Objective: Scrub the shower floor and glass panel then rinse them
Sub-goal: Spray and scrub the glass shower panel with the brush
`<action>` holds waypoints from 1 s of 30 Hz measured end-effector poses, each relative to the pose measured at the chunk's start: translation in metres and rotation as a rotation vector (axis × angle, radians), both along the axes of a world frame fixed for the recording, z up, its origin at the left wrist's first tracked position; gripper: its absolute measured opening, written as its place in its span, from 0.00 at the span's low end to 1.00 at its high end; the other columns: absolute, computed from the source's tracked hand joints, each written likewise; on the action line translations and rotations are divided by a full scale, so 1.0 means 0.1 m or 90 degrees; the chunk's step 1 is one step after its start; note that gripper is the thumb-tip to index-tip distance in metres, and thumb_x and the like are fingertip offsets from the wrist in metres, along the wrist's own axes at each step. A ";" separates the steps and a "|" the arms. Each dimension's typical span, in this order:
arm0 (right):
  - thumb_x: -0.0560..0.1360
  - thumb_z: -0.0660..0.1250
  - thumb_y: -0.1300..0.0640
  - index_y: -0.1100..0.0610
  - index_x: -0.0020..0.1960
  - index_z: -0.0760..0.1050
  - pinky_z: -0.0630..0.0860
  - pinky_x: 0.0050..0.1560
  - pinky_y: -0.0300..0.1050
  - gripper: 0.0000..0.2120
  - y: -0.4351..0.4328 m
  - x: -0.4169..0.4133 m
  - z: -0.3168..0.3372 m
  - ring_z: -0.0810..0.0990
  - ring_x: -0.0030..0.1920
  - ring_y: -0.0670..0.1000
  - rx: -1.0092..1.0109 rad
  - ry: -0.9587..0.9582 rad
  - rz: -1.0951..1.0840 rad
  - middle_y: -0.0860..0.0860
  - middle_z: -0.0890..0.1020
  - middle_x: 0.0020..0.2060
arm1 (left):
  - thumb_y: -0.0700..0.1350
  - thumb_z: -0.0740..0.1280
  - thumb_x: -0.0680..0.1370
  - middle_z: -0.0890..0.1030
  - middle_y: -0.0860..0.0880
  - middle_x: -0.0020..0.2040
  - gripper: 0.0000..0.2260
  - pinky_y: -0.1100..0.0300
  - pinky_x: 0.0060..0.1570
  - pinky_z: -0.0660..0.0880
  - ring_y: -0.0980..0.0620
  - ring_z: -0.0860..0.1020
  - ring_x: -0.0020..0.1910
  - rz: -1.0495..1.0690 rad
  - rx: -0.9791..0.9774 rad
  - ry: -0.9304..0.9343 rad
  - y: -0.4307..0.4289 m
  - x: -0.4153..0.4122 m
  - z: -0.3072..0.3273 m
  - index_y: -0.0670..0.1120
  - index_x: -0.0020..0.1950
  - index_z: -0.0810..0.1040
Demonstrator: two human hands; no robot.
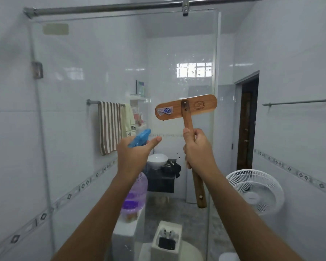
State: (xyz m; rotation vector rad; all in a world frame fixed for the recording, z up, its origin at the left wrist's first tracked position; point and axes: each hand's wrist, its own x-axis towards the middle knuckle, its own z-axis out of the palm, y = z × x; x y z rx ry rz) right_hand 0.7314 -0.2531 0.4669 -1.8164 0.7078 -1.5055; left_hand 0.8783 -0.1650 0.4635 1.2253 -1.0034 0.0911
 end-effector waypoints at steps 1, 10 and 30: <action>0.84 0.56 0.42 0.50 0.55 0.71 0.81 0.42 0.52 0.13 0.02 0.02 0.01 0.77 0.35 0.49 0.000 0.002 -0.002 0.51 0.77 0.36 | 0.55 0.76 0.71 0.80 0.44 0.36 0.12 0.62 0.36 0.77 0.51 0.79 0.32 0.001 -0.008 0.003 0.01 0.00 0.00 0.50 0.39 0.77; 0.84 0.56 0.42 0.52 0.56 0.72 0.80 0.38 0.44 0.14 0.07 0.10 -0.02 0.77 0.35 0.48 0.006 0.019 -0.021 0.51 0.78 0.37 | 0.63 0.71 0.67 0.81 0.47 0.34 0.16 0.71 0.33 0.77 0.52 0.79 0.30 -0.025 -0.019 0.010 0.04 0.07 0.01 0.50 0.39 0.78; 0.83 0.52 0.42 0.53 0.60 0.70 0.73 0.34 0.28 0.17 0.03 0.41 -1.37 0.77 0.35 0.36 0.060 0.046 -0.037 0.43 0.74 0.38 | 0.48 0.69 0.80 0.78 0.47 0.40 0.08 0.58 0.37 0.82 0.49 0.80 0.37 0.076 -0.009 -0.057 -0.12 0.29 -0.31 0.44 0.54 0.77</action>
